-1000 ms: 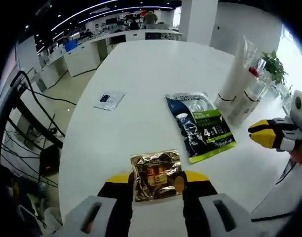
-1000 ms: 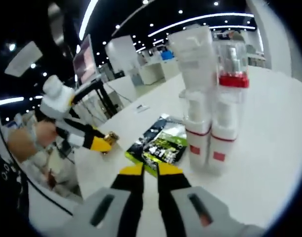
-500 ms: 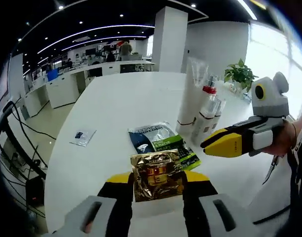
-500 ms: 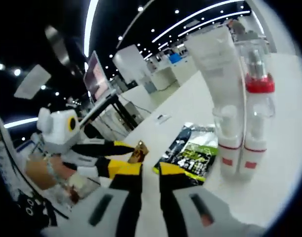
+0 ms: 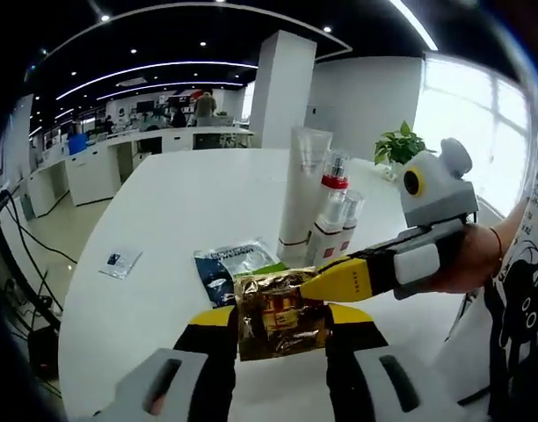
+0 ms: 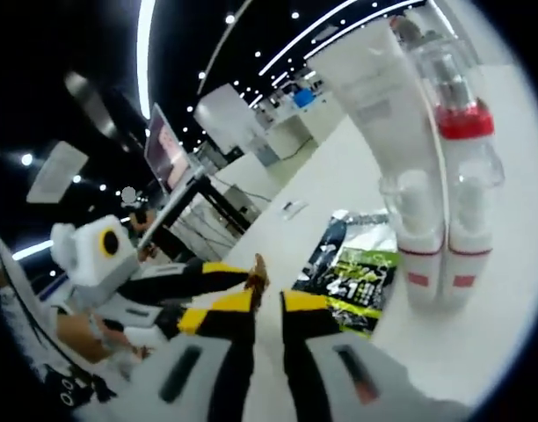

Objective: Arrange the skincare products in the storage area until every visible bottle or jar stands upright without overlapping.

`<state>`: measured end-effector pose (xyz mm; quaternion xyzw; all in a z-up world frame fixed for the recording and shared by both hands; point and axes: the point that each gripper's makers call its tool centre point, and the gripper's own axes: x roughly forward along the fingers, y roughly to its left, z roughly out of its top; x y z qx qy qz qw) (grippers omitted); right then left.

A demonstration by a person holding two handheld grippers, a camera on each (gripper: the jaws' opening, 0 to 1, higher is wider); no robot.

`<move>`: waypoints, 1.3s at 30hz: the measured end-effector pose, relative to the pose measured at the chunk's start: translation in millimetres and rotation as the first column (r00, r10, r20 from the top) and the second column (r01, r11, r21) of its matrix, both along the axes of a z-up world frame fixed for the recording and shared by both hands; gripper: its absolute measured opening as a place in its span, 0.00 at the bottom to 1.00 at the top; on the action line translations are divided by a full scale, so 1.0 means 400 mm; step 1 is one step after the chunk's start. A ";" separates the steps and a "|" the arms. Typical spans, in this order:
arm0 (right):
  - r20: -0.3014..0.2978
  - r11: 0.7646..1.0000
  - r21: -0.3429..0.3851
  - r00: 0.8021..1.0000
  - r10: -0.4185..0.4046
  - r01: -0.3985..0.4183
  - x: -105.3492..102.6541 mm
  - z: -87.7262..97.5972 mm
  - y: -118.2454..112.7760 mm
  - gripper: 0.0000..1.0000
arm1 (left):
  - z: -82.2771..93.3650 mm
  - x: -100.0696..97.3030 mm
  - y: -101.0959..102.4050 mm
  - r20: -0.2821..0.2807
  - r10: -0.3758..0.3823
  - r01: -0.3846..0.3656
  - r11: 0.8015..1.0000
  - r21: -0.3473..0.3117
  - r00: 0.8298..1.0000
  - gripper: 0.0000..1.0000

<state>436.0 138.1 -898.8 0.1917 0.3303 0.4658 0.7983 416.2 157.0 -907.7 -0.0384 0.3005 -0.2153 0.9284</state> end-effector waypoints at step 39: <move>0.038 0.973 0.091 0.977 0.211 -0.214 -0.062 0.079 -0.025 0.00 | 0.021 -0.082 -0.008 -0.206 -0.211 0.065 0.832 -0.551 0.956 0.09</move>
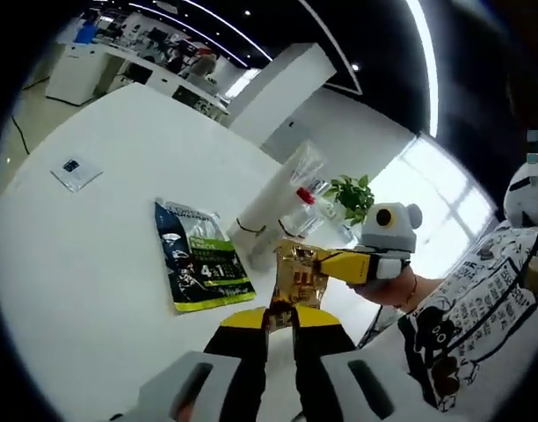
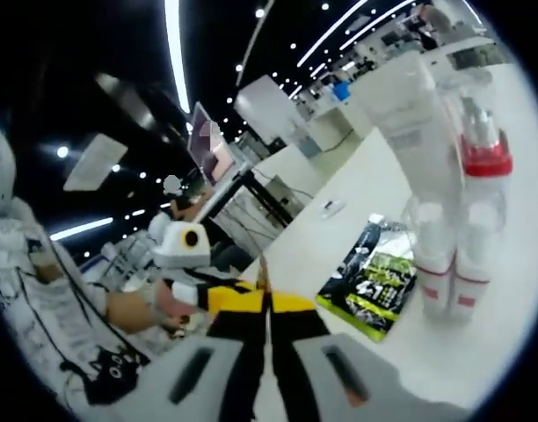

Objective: Arrange the skincare products in the storage area until every visible bottle or jar stands upright without overlapping.

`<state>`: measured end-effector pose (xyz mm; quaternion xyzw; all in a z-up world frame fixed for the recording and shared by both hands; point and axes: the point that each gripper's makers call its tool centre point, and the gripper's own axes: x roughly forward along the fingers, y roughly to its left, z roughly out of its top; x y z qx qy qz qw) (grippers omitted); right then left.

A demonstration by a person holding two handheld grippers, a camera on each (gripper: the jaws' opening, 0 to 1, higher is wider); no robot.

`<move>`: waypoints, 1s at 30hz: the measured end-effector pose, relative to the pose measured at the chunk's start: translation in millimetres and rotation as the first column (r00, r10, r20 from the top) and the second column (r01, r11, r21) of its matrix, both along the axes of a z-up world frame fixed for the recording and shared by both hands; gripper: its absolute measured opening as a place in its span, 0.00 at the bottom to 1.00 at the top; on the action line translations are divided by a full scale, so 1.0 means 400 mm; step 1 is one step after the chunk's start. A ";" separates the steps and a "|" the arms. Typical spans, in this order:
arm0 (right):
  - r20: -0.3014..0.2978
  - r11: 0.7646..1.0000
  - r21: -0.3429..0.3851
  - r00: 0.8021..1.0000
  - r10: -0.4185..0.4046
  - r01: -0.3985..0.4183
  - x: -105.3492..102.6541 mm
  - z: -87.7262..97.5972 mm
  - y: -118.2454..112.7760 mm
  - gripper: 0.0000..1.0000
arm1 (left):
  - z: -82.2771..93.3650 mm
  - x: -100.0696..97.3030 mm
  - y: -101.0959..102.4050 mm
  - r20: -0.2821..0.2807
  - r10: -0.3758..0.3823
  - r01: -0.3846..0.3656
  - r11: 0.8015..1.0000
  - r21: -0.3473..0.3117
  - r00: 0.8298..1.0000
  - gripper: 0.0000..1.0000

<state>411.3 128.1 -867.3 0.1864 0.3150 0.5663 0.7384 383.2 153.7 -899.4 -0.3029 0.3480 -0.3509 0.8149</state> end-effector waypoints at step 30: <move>0.032 0.988 -0.129 0.997 -0.075 0.079 0.033 -0.064 -0.018 0.01 | -0.068 0.060 0.210 -0.057 0.174 -0.162 0.971 0.176 0.983 0.00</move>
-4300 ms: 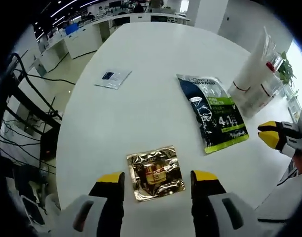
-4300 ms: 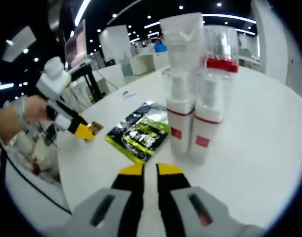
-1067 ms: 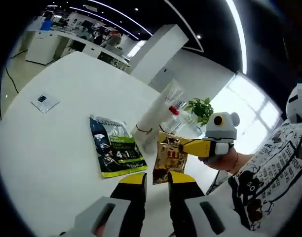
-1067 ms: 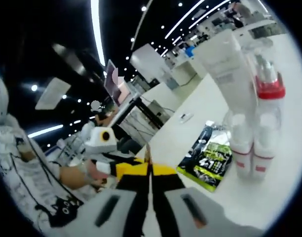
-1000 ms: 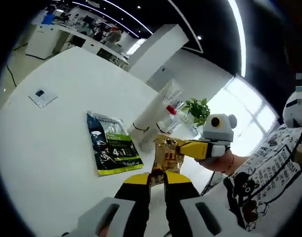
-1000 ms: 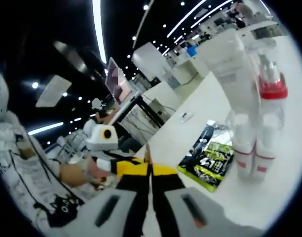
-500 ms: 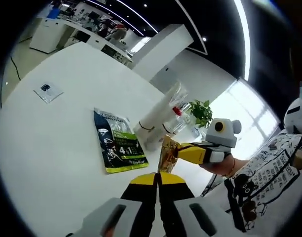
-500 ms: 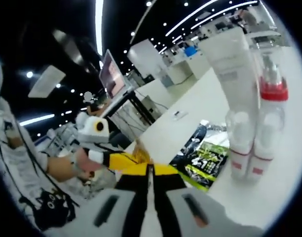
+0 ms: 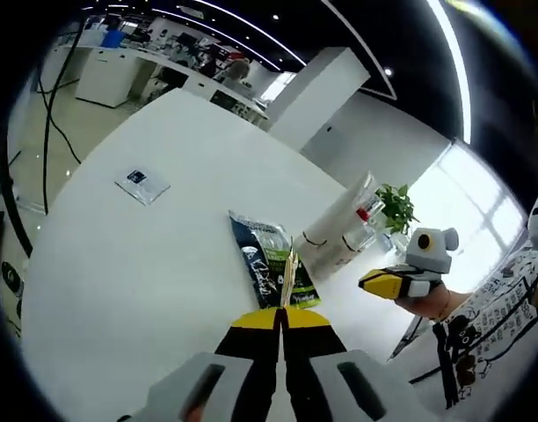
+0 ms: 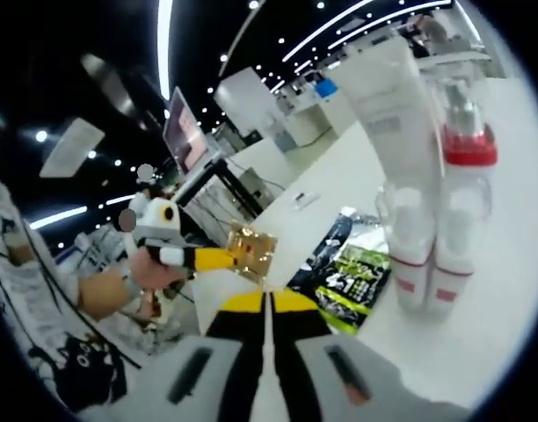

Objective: Arrange the skincare products in the storage area until every visible bottle or jar stands upright without overlapping.

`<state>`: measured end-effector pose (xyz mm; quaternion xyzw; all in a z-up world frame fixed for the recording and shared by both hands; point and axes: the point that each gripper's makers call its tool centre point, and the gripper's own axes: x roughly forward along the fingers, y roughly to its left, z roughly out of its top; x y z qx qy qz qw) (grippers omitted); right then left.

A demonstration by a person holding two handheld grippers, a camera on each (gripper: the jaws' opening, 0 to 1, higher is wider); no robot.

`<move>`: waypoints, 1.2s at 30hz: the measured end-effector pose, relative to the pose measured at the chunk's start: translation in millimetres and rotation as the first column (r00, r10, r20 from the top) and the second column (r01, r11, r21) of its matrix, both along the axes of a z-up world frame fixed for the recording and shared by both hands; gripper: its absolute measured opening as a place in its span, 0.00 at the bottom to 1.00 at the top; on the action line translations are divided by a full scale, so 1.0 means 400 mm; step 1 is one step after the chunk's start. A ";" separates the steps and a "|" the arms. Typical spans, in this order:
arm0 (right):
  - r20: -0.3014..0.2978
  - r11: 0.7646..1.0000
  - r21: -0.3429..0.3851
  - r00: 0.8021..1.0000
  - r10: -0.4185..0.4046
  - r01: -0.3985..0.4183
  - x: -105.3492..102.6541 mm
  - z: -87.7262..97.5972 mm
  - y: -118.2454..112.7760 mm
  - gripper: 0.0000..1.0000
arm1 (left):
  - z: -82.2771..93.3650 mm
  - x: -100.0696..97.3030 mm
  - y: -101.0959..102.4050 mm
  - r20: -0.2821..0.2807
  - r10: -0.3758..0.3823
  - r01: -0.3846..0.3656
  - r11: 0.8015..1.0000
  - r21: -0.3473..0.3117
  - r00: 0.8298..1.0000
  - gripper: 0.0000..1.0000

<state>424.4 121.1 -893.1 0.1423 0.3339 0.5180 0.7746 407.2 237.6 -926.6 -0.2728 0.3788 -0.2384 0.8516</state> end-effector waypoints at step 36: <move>-0.083 0.999 -0.023 0.996 -0.030 0.028 -0.005 -0.030 -0.017 0.01 | -0.126 0.046 0.044 -0.167 0.105 -0.057 0.962 0.268 0.980 0.06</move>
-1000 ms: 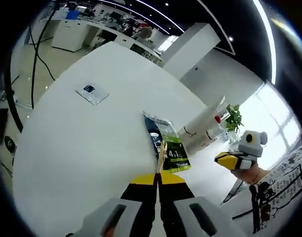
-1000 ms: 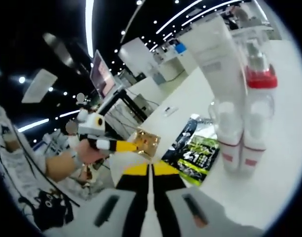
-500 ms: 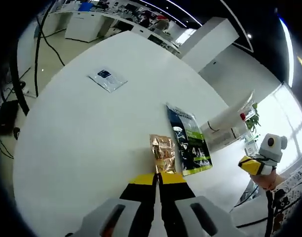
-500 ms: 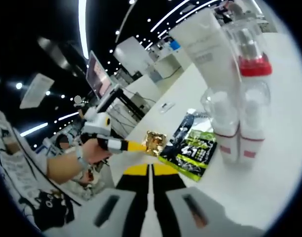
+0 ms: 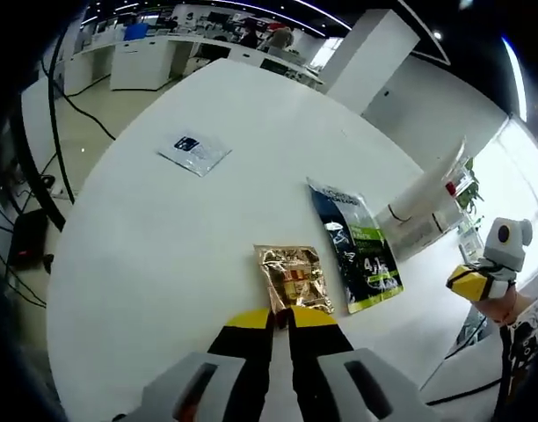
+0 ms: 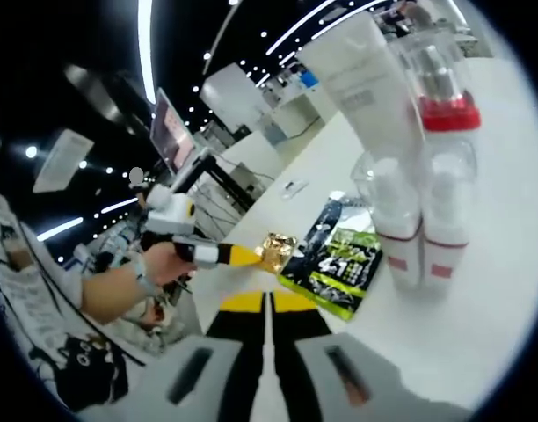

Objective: Arrange the skincare products in the storage area until every visible bottle or jar stands upright without overlapping.

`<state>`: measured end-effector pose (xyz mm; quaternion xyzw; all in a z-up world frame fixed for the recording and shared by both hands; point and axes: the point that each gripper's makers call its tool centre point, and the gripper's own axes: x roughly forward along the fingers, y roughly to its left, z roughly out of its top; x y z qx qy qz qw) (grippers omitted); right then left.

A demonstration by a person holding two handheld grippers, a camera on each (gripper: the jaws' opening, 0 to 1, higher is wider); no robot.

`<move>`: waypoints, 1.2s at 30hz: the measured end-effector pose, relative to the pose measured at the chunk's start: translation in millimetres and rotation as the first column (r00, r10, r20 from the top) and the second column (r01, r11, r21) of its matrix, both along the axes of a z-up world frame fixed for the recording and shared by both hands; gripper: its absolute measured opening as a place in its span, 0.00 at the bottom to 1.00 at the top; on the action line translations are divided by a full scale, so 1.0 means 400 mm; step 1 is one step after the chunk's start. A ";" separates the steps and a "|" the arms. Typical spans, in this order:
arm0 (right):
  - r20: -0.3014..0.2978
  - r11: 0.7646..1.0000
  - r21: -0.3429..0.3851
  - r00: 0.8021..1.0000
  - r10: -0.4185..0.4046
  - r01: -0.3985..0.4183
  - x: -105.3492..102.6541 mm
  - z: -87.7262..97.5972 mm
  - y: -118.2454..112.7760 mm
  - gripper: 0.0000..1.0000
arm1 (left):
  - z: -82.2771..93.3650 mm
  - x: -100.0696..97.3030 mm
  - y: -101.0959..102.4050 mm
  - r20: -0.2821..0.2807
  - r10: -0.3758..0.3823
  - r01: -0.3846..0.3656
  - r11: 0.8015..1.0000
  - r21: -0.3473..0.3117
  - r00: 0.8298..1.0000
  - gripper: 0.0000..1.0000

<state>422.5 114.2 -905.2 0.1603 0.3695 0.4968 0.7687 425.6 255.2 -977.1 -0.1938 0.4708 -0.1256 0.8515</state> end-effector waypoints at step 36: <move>-0.004 0.999 -0.006 0.999 -0.038 0.038 0.002 -0.012 -0.031 0.01 | -0.020 0.067 -0.021 0.233 -0.180 0.081 0.921 0.382 0.956 0.23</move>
